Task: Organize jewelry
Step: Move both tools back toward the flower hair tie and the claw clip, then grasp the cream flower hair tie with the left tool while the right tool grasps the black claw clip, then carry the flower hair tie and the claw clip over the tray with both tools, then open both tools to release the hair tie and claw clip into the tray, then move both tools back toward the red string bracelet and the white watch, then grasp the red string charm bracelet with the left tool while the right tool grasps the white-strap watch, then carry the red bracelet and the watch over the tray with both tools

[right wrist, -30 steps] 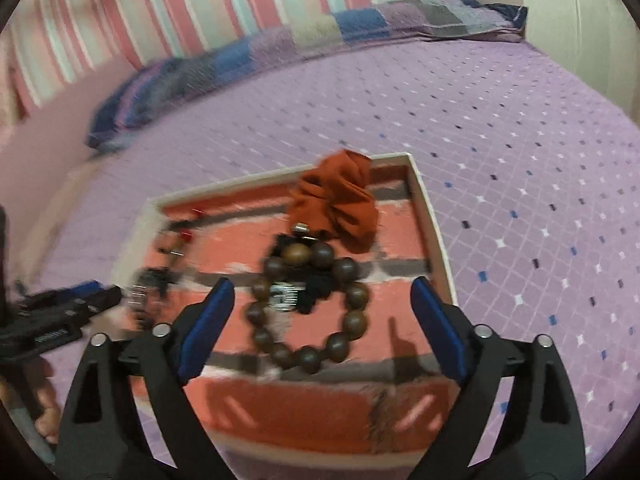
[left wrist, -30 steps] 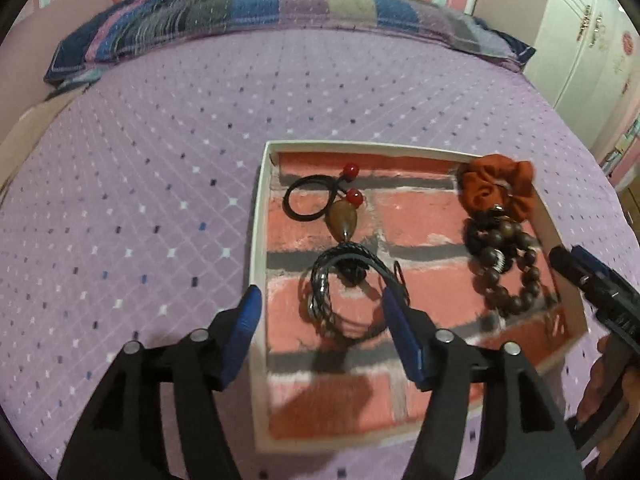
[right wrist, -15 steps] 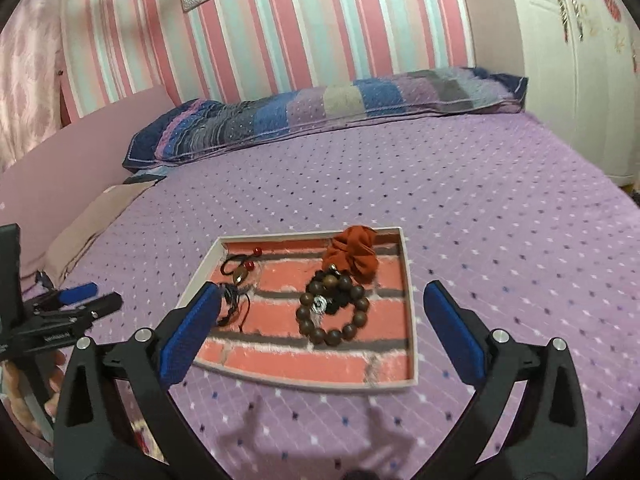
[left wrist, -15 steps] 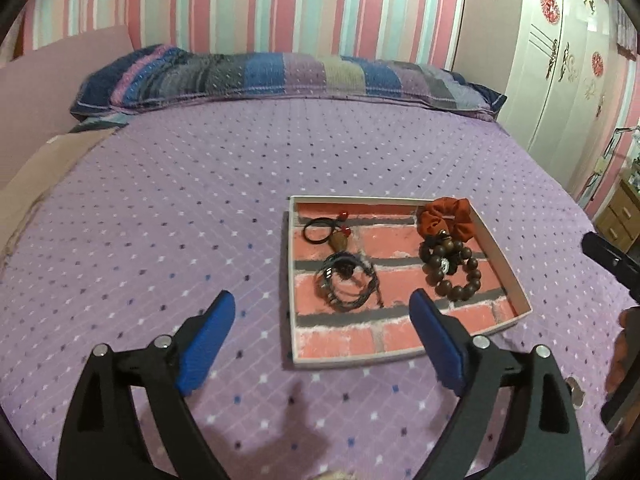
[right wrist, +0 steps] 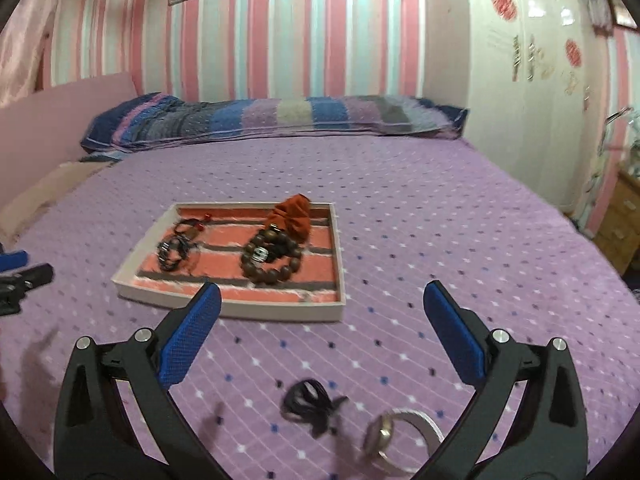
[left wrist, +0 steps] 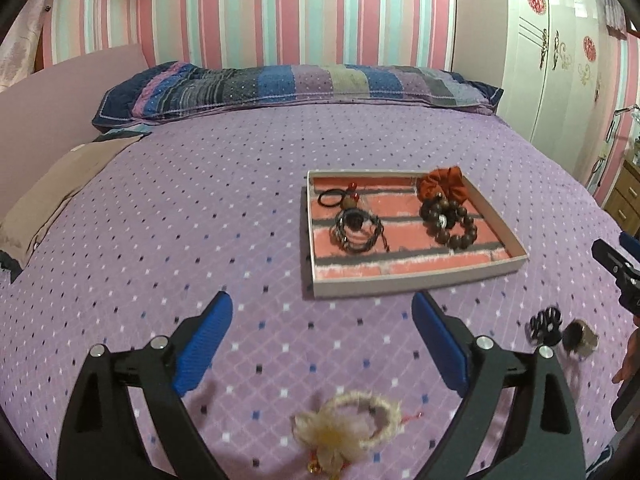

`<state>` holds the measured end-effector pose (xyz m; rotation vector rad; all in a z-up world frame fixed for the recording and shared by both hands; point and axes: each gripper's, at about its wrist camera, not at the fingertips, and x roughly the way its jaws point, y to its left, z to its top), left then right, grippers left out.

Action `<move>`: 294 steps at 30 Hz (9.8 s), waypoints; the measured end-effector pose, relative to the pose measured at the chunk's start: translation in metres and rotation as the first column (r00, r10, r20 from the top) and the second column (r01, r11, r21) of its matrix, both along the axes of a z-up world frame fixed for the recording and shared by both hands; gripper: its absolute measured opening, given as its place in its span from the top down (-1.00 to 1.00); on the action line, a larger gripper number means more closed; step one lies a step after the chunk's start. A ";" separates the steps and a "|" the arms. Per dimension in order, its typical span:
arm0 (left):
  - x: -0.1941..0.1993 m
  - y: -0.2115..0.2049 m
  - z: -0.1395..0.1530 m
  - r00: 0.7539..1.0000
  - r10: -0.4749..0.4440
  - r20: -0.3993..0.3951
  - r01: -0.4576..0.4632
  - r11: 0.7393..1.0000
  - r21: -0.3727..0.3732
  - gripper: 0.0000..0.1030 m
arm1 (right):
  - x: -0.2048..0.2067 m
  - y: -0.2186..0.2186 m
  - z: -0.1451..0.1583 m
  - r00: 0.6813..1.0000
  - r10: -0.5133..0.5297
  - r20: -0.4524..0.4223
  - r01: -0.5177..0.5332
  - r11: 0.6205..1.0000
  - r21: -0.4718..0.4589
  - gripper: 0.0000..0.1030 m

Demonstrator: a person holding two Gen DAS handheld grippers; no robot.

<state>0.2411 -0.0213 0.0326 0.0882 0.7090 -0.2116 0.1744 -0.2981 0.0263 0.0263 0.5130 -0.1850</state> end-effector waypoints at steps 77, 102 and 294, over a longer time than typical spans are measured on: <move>-0.035 0.011 -0.099 0.992 -0.023 -0.123 0.012 0.996 -0.088 0.54 | 0.004 0.003 -0.111 0.987 -0.080 -0.140 0.095 0.990 0.103 -0.09; -0.012 0.011 -0.053 0.997 -0.014 -0.070 0.003 0.987 -0.160 0.60 | 0.002 0.003 -0.087 0.995 -0.049 -0.084 0.059 0.990 0.127 -0.09; -0.002 -0.018 -0.020 1.000 -0.005 -0.028 0.001 0.989 -0.151 0.88 | 0.010 -0.018 -0.048 0.992 0.028 -0.123 -0.008 0.987 0.164 0.86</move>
